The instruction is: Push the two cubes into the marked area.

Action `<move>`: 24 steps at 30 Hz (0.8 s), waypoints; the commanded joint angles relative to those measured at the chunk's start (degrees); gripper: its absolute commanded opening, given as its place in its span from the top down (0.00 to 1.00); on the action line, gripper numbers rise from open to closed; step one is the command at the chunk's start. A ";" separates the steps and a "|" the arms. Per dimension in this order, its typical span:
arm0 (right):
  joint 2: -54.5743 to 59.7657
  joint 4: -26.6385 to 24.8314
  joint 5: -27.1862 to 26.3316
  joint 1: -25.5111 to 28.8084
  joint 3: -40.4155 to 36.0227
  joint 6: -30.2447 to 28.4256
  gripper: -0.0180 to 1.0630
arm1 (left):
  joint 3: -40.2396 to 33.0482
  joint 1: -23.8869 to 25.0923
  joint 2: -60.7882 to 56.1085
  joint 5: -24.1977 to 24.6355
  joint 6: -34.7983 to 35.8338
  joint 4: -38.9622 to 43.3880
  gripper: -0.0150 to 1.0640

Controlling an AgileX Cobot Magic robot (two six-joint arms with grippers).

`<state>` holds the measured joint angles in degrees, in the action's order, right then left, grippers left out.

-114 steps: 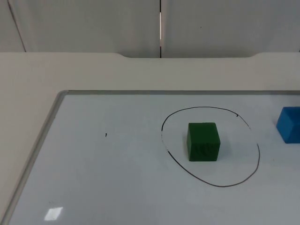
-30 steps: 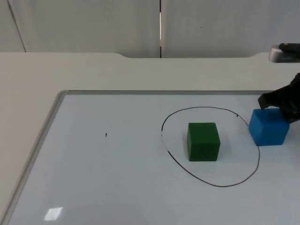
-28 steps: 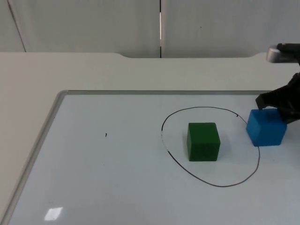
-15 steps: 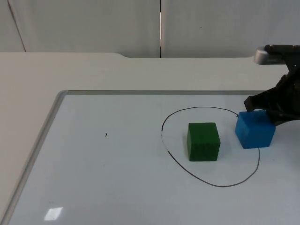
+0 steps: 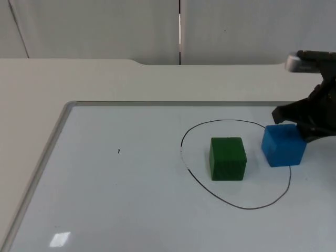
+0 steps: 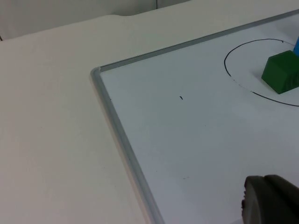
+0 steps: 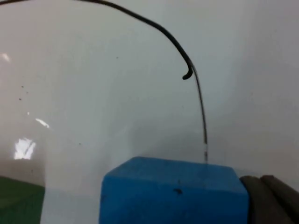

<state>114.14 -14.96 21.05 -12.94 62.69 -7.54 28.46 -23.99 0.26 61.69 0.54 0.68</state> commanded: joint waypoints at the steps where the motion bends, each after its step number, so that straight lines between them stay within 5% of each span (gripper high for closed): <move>1: -0.26 -0.23 0.52 -0.47 0.42 0.04 0.98 | -0.14 0.08 -0.26 -0.10 -0.07 -0.09 0.99; 24: 1.14 -1.96 -0.39 -4.05 0.42 0.04 0.98 | -0.14 0.08 -0.26 -0.10 -0.07 -0.09 0.99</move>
<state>114.68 -16.01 21.05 -16.17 62.69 -7.54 28.46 -23.99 0.26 61.69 0.54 0.68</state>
